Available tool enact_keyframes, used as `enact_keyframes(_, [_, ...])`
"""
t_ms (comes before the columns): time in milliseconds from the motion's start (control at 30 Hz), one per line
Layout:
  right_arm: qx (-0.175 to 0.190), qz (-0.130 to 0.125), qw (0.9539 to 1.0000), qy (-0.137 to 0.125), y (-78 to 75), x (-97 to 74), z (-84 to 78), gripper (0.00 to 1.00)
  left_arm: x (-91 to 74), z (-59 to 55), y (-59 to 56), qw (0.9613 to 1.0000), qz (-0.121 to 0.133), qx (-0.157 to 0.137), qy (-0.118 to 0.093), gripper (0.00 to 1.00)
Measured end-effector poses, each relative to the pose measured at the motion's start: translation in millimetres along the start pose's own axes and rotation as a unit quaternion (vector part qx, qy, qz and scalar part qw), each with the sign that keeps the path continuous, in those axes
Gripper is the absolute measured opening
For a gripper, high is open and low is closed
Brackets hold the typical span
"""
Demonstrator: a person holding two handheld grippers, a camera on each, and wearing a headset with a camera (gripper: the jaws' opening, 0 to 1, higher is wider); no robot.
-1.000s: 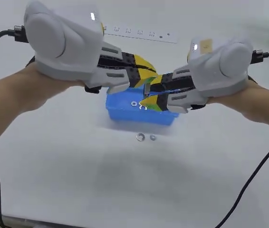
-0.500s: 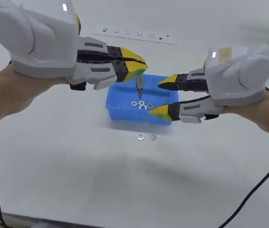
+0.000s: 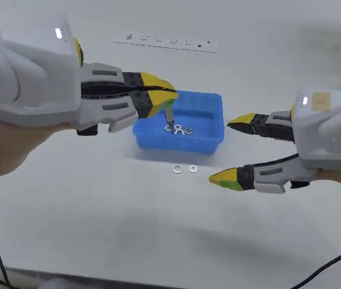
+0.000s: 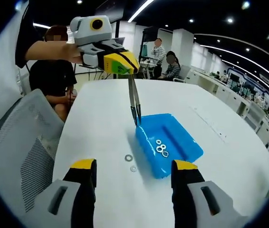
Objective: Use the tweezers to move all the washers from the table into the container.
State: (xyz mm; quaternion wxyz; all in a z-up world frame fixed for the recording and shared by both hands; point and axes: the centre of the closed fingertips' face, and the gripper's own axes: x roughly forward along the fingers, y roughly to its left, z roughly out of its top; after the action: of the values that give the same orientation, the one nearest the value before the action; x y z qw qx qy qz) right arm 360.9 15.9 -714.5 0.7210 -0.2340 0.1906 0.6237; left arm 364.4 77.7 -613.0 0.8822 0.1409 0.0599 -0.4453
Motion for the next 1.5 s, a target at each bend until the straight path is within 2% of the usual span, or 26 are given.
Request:
enact_keyframes(133, [0.027,-0.006,0.9996,-0.010,3.2,-1.5,-3.2,0.70,0.7,-6.5,-10.1,0.9999,-0.007,0.006,-0.004,0.04])
enact_keyframes(200, [0.038,-0.003,0.9993,-0.001,7.7,-1.5,-7.2,0.72,1.6,-10.2,-14.4,0.9999,-0.010,0.011,-0.003,0.04])
enact_keyframes(333, [0.048,0.008,0.9988,0.006,15.1,0.4,-12.4,0.77,2.9,-20.1,-19.1,0.9999,-0.016,-0.002,-0.005,0.04])
enact_keyframes(500, [0.056,0.008,0.9984,0.006,22.5,3.4,-19.4,0.83,7.2,-36.2,-29.1,0.9995,-0.029,-0.007,0.009,0.04])
enact_keyframes(567, [0.061,0.014,0.9980,0.003,28.9,5.0,-22.5,0.85,8.4,-39.7,-31.4,0.9993,-0.034,-0.009,0.012,0.04])
enact_keyframes(667, [0.019,0.012,0.9997,0.011,35.9,7.5,-26.9,0.90,11.4,-43.9,-32.3,0.9991,-0.037,-0.012,0.017,0.04])
enact_keyframes(733, [0.027,0.017,0.9995,0.004,44.4,9.5,-25.0,0.93,12.4,-43.4,-32.2,0.9991,-0.038,-0.017,0.013,0.04])
enact_keyframes(767, [0.038,0.022,0.9990,-0.008,48.9,11.2,-21.5,0.95,13.1,-43.3,-32.4,0.9990,-0.038,-0.018,0.011,0.04])
enact_keyframes(833, [0.046,0.025,0.9985,-0.014,52.0,13.0,-20.1,0.99,15.6,-45.6,-32.3,0.9990,-0.039,-0.017,0.013,0.04])
enact_keyframes(1067, [0.056,0.020,0.9982,-0.013,46.7,14.1,-21.9,1.00,19.7,-55.7,-34.2,0.9980,-0.051,-0.033,0.017,0.04])
enact_keyframes(1167, [0.061,0.021,0.9979,-0.012,44.2,14.7,-21.9,1.00,22.2,-59.2,-31.7,0.9979,-0.050,-0.036,0.018,0.04])
enact_keyframes(1367, [0.072,0.018,0.9971,-0.017,42.1,14.9,-18.9,1.00,27.0,-63.0,-30.6,0.9976,-0.056,-0.036,0.019,0.04])
enact_keyframes(1500, [0.067,0.019,0.9975,-0.009,42.7,15.4,-21.6,0.99,29.1,-68.9,-30.7,0.9975,-0.057,-0.032,0.027,0.04])
